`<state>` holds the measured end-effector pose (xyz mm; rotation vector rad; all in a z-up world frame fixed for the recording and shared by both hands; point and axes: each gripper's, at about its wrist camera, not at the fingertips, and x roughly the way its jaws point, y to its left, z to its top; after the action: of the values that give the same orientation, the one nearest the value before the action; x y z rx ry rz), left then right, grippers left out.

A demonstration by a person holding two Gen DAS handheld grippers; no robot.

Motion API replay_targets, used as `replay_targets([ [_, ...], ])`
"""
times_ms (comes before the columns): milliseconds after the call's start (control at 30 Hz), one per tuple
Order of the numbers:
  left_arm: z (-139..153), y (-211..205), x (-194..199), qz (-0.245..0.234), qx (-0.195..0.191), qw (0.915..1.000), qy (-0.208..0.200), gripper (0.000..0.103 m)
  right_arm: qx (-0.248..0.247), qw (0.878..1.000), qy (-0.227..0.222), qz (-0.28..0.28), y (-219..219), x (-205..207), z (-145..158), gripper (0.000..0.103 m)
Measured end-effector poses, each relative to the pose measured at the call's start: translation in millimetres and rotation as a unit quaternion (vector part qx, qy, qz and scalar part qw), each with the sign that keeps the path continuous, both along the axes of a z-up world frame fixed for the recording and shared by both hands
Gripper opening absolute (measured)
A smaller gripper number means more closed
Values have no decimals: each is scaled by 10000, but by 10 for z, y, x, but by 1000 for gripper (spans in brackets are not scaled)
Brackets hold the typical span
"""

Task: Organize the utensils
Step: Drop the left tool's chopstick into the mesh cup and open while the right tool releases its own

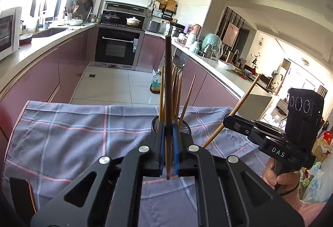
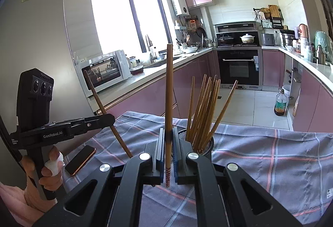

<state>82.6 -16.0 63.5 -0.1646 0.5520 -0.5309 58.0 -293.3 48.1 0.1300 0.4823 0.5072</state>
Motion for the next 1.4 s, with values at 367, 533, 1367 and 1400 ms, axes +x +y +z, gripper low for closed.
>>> replay_targets([
  [367, 503, -94, 68, 33, -57, 9985, -535, 7, 66, 9992, -354, -170, -108, 131, 251, 5],
  [533, 658, -179, 134, 93, -15, 9977, -665, 7, 117, 9985, -457, -289, -167, 220, 330, 5],
  [1367, 75, -619, 730, -179, 833, 9960, 261, 8, -75, 9973, 714, -140, 16, 815, -243, 5],
  [1400, 60, -628, 766, -187, 854, 9957, 290, 8, -91, 9971, 743, -125, 14, 826, -261, 6],
])
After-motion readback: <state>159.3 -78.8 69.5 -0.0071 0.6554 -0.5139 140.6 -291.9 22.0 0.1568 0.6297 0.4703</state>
